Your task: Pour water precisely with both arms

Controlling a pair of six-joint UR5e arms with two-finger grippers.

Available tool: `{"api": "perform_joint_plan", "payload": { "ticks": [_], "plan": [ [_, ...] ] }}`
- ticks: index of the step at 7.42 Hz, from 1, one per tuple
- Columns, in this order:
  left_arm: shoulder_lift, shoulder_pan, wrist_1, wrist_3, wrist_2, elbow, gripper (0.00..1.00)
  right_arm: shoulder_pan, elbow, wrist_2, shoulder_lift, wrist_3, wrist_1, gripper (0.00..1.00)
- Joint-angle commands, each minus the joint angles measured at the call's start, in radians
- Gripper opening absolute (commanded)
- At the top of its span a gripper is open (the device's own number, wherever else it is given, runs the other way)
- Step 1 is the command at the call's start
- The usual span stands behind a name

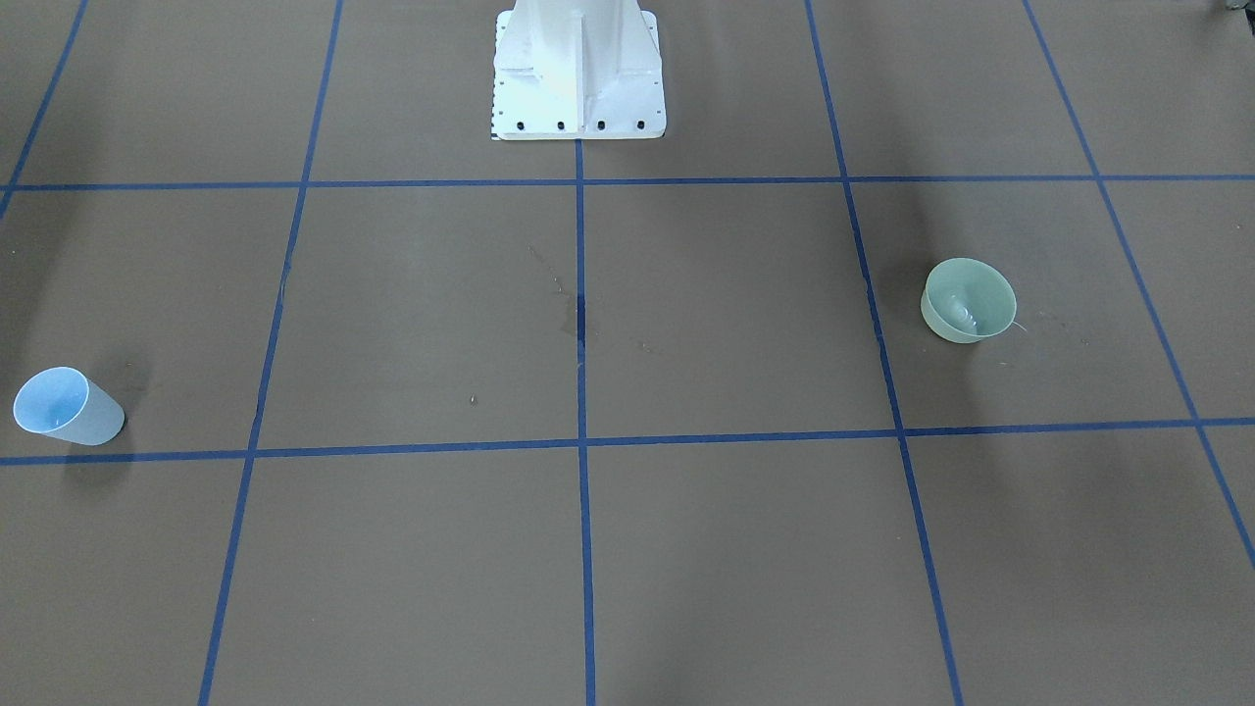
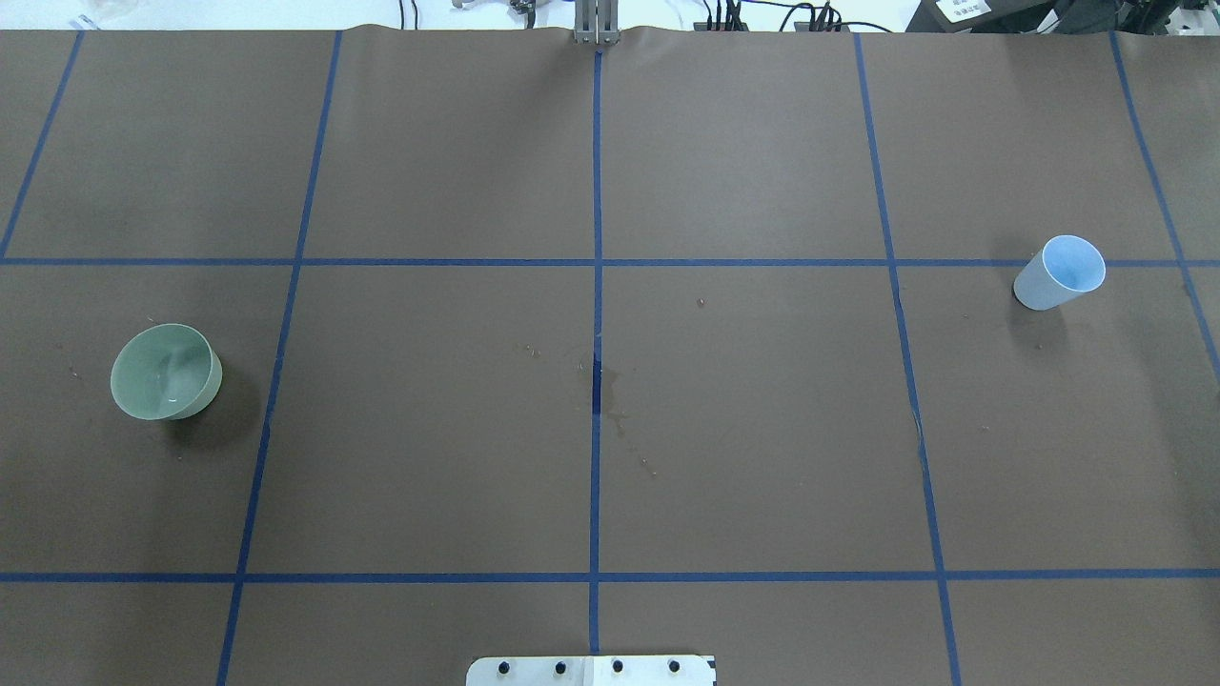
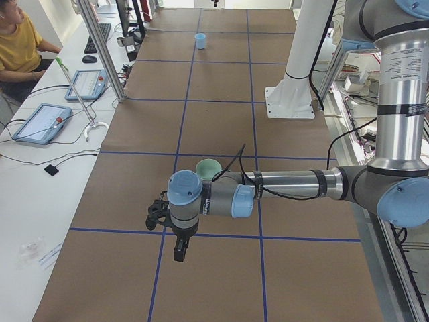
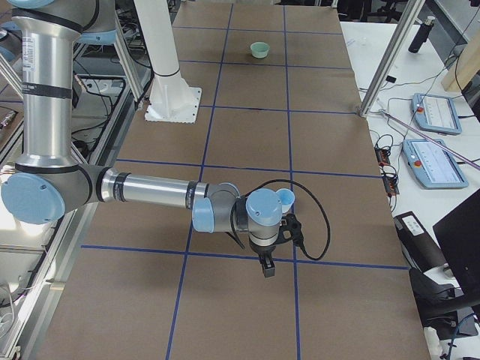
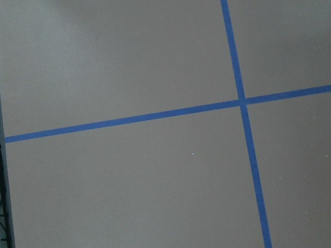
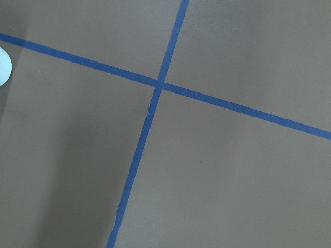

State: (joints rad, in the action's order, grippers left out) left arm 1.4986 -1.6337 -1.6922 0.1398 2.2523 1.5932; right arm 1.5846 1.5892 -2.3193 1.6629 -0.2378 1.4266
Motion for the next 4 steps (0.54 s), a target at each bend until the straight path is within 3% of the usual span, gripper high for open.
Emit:
{"api": "perform_joint_plan", "payload": {
  "ticks": [1,4],
  "plan": [
    [-0.023,0.000,-0.003,0.003,-0.005,-0.001,1.00,0.000,0.000,0.000,0.000,0.005,-0.002,1.00],
    [-0.054,0.002,-0.003,0.007,-0.008,0.008,1.00,-0.002,0.002,0.000,0.000,0.009,-0.002,1.00]
  ]
}}
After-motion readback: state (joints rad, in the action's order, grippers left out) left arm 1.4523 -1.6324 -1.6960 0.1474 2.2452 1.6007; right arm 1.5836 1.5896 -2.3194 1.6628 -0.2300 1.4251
